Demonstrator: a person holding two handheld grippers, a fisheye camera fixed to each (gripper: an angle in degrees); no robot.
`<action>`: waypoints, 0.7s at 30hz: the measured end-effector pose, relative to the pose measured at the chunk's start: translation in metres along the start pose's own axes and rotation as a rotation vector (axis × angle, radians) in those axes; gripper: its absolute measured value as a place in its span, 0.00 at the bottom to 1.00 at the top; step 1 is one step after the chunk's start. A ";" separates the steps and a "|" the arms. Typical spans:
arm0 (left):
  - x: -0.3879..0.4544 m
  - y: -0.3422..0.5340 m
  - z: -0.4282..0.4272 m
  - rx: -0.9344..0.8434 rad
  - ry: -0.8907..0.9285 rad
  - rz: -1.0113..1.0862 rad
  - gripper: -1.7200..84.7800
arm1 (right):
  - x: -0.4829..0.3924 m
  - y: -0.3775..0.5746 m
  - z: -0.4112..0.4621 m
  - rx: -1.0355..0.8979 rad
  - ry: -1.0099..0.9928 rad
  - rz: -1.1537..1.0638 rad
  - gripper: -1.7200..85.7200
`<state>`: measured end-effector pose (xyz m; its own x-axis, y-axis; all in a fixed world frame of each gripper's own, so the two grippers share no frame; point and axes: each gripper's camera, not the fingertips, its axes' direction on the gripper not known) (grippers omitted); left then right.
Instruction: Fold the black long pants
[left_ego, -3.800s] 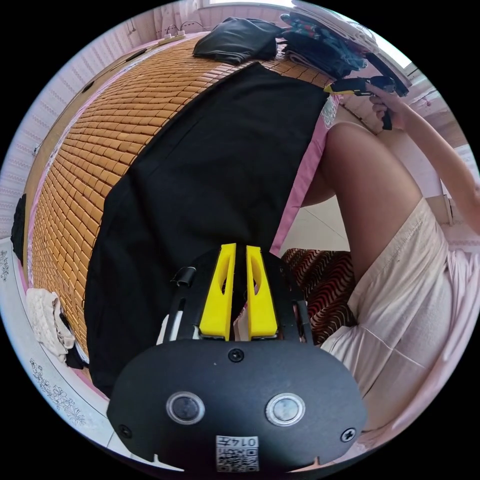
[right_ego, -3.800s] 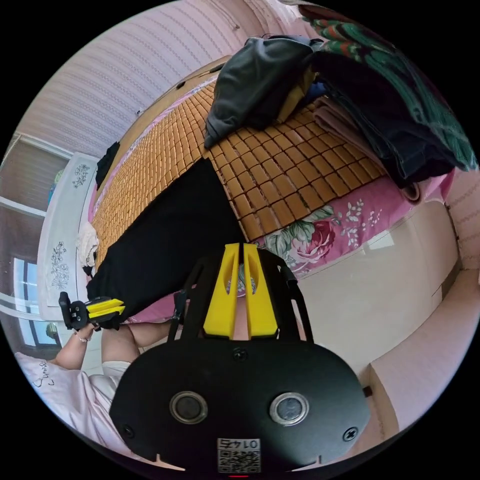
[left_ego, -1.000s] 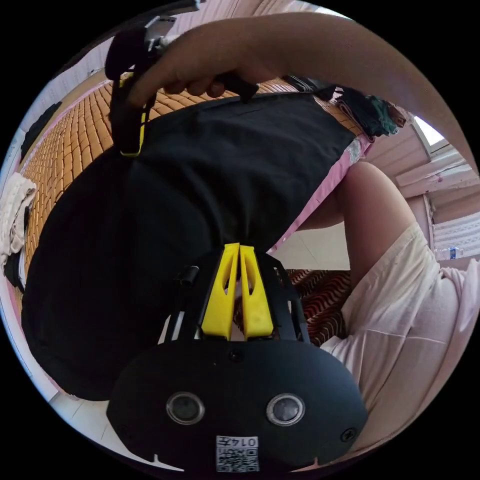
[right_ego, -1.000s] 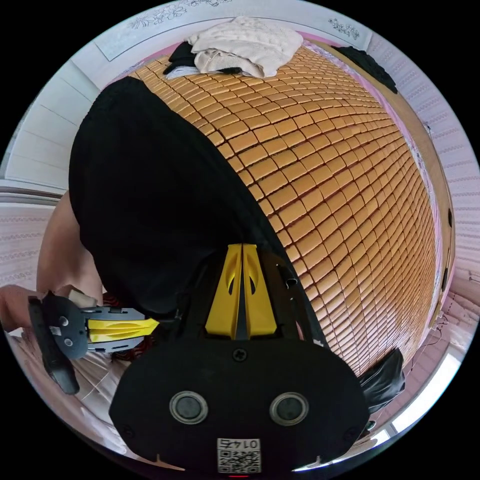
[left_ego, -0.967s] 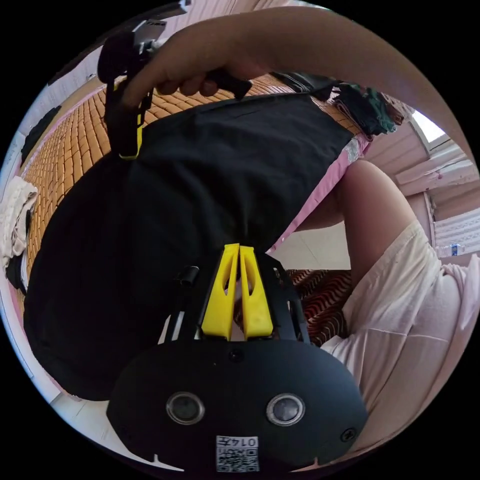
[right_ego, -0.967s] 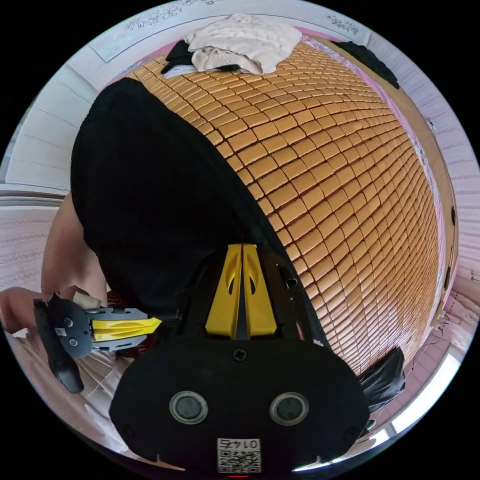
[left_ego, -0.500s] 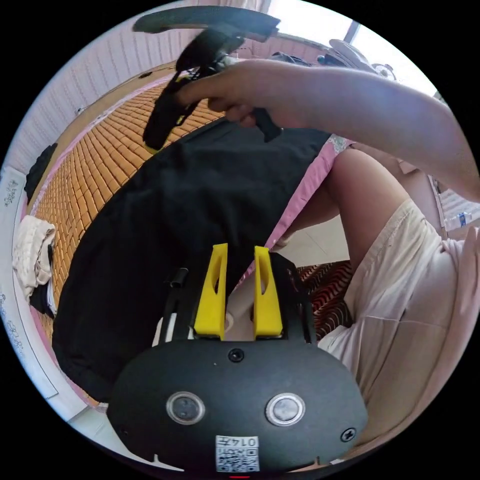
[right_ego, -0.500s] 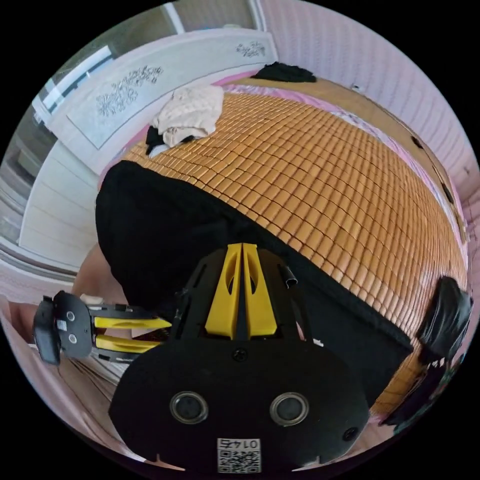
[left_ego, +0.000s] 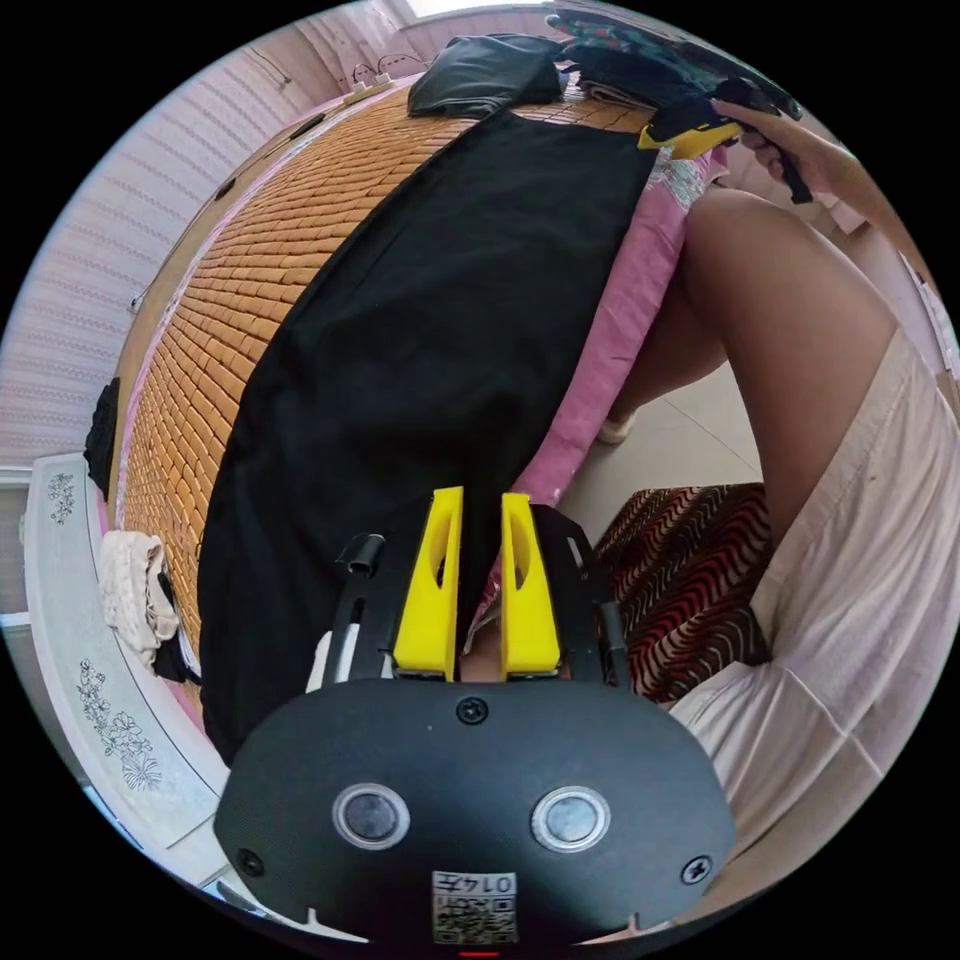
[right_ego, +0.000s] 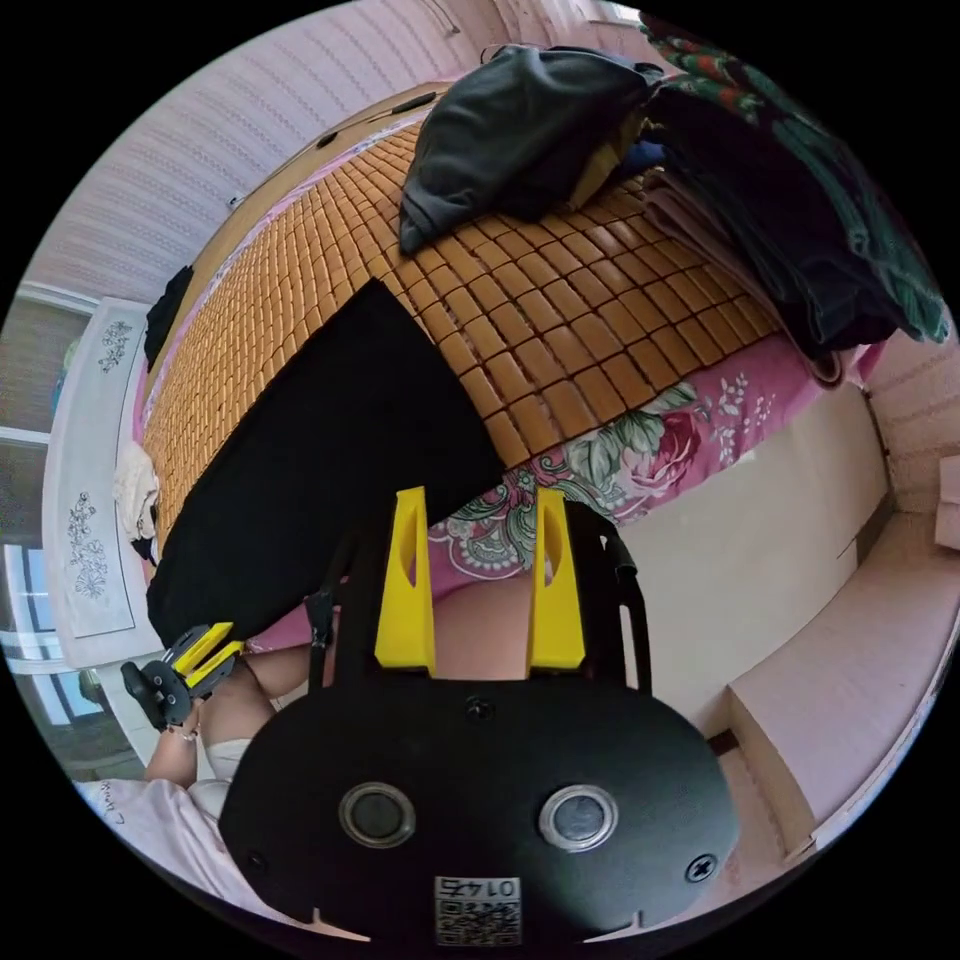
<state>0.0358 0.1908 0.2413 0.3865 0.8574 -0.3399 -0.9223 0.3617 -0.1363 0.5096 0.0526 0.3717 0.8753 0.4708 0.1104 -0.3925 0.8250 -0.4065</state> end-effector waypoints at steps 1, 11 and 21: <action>-0.001 -0.002 0.000 -0.008 0.004 -0.003 0.07 | 0.008 0.000 0.002 -0.017 0.003 -0.003 0.14; -0.024 -0.002 -0.003 -0.031 0.071 -0.030 0.01 | 0.060 0.026 -0.027 0.095 -0.109 -0.073 0.04; -0.056 -0.061 -0.041 0.239 0.286 0.043 0.01 | 0.161 0.020 -0.162 0.657 -0.664 -0.019 0.03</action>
<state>0.0702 0.1054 0.2305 0.2988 0.7490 -0.5914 -0.8973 0.4316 0.0932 0.6884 0.0940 0.2341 0.6221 0.3708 0.6896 -0.6384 0.7501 0.1725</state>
